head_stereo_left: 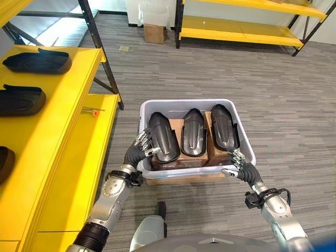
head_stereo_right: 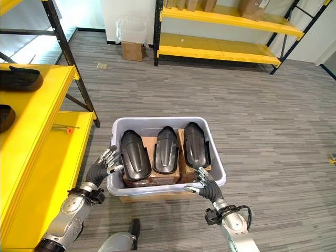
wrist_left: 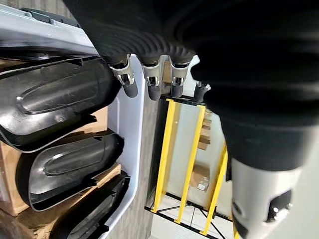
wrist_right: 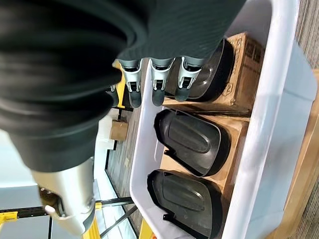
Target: Move parts from the plastic box to the shelf.
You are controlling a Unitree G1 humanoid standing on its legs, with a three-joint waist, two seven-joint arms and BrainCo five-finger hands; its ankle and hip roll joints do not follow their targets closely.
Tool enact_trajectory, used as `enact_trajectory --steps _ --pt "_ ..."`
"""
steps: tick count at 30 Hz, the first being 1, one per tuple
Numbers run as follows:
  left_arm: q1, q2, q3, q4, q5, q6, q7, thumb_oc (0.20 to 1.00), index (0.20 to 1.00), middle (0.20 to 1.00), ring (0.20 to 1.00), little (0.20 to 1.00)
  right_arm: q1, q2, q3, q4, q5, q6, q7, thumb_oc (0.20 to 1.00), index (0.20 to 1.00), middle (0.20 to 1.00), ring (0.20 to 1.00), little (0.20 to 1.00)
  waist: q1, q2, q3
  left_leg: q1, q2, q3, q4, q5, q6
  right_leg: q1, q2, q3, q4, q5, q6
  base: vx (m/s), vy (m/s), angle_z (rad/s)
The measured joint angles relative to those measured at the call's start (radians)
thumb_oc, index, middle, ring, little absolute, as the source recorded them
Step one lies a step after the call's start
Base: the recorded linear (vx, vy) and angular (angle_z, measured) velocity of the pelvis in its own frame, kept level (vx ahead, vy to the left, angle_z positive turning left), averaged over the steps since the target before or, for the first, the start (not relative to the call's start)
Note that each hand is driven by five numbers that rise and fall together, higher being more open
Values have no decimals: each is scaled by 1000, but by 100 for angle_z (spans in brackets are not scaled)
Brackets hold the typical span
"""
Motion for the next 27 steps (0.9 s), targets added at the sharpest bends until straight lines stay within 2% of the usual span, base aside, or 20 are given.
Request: enact_trajectory --steps 4,5,6,7,8,10,11,12,14,15,16,17,19,20,23,25,27 --pt "18 -6 -4 0 0 1 -1 1000 1000 1000 1000 1000 -10 -1 0 1 -19 1 -2 1000 1000 1000 1000 1000 -1 4 -1 8 2 7 3 -16 2 -7 0 -5 27 7 10 47 92 -7" --pt "18 -10 -7 2 -1 1 -1 1000 1000 1000 1000 1000 -11 -2 -1 3 -19 0 -3 1000 1000 1000 1000 1000 0 14 2 12 3 17 7 -26 14 -47 5 -4 106 8 13 31 136 -22" --pt "21 -18 -7 4 -1 3 -1 1000 1000 1000 1000 1000 -23 -5 -3 9 -19 1 -4 1000 1000 1000 1000 1000 -1 47 21 17 26 16 12 -34 18 -132 11 -2 286 16 16 57 57 2" --pt "28 -18 -12 3 0 3 -5 1000 1000 1000 1000 1000 -7 -7 -4 -4 -20 0 -7 1000 1000 1000 1000 1000 -24 71 29 44 24 -6 -5 -43 18 -280 -3 78 551 45 24 160 -64 26" --pt "28 -5 -16 0 0 3 -5 1000 1000 1000 1000 1000 10 -6 -1 -6 -20 0 -7 1000 1000 1000 1000 1000 -25 63 22 44 16 -4 -5 -45 23 -302 -14 90 553 13 22 181 -160 40" --pt "22 4 -10 1 0 2 -5 1000 1000 1000 1000 1000 21 -6 7 -12 -20 -1 -8 1000 1000 1000 1000 1000 -6 65 22 30 4 -8 25 -62 11 -337 -84 84 463 -5 28 121 -167 15" --pt "17 -2 -11 1 0 2 -3 1000 1000 1000 1000 1000 19 -5 8 -9 -21 1 -9 1000 1000 1000 1000 1000 -19 66 21 13 -8 -8 60 -80 24 -306 -135 49 307 4 36 100 -189 31" --pt "16 2 -8 1 -1 2 -3 1000 1000 1000 1000 1000 17 -4 15 -10 -21 1 -8 1000 1000 1000 1000 1000 -22 83 30 2 -8 -32 84 -83 13 -288 -162 51 201 28 36 106 -272 43" --pt "22 0 -4 8 -1 2 1 1000 1000 1000 1000 1000 31 -4 16 -10 -23 1 -5 1000 1000 1000 1000 1000 -18 83 33 1 -13 -46 87 -89 -7 -250 -182 41 9 101 48 49 -240 41" --pt "22 -1 -4 11 -1 2 2 1000 1000 1000 1000 1000 30 -4 14 -11 -27 2 -6 1000 1000 1000 1000 1000 -24 76 39 13 -15 -67 78 -83 -13 -221 -182 12 -27 136 60 64 -295 51" --pt "25 0 -3 11 -1 2 2 1000 1000 1000 1000 1000 40 -4 15 -13 -27 2 -4 1000 1000 1000 1000 1000 -21 57 41 29 -12 -79 62 -79 -24 -203 -174 -13 -26 156 62 78 -307 43" --pt "44 0 0 11 -1 1 2 1000 1000 1000 1000 1000 47 -4 18 -16 -28 3 -1 1000 1000 1000 1000 1000 -8 23 24 47 -11 -81 33 -74 -41 -194 -169 -52 -25 164 65 76 -276 17" --pt "86 14 16 8 -11 2 2 1000 1000 1000 1000 1000 62 -4 10 -26 -28 3 0 1000 1000 1000 1000 1000 -2 -33 -7 64 2 -81 6 -71 -64 -151 -141 -80 -68 199 62 62 -209 -5" --pt "107 13 13 5 -22 3 0 1000 1000 1000 1000 1000 54 -4 -5 -35 -27 2 -1 1000 1000 1000 1000 1000 -2 -46 -15 62 33 -80 12 -86 -90 -130 -111 -89 -101 177 77 62 -224 -12" --pt "112 5 12 5 -23 4 -6 1000 1000 1000 1000 1000 50 -9 -42 -38 -26 0 -2 1000 1000 1000 1000 1000 -11 -26 -9 62 112 -82 5 -92 -133 -120 -33 -93 -129 126 58 32 -134 -14" --pt "112 -9 0 4 -26 4 -10 1000 1000 1000 1000 1000 55 -21 -59 -34 -26 1 -3 1000 1000 1000 1000 1000 -29 13 -11 71 164 -78 -16 -82 -147 -119 15 -100 -132 117 32 10 -62 -9" --pt "109 -18 -3 -2 -26 4 -21 1000 1000 1000 1000 1000 63 -51 -59 -34 -26 2 -2 1000 1000 1000 1000 1000 -40 36 -12 98 185 -77 -52 -66 -170 -105 34 -101 -140 114 25 5 -90 -3"
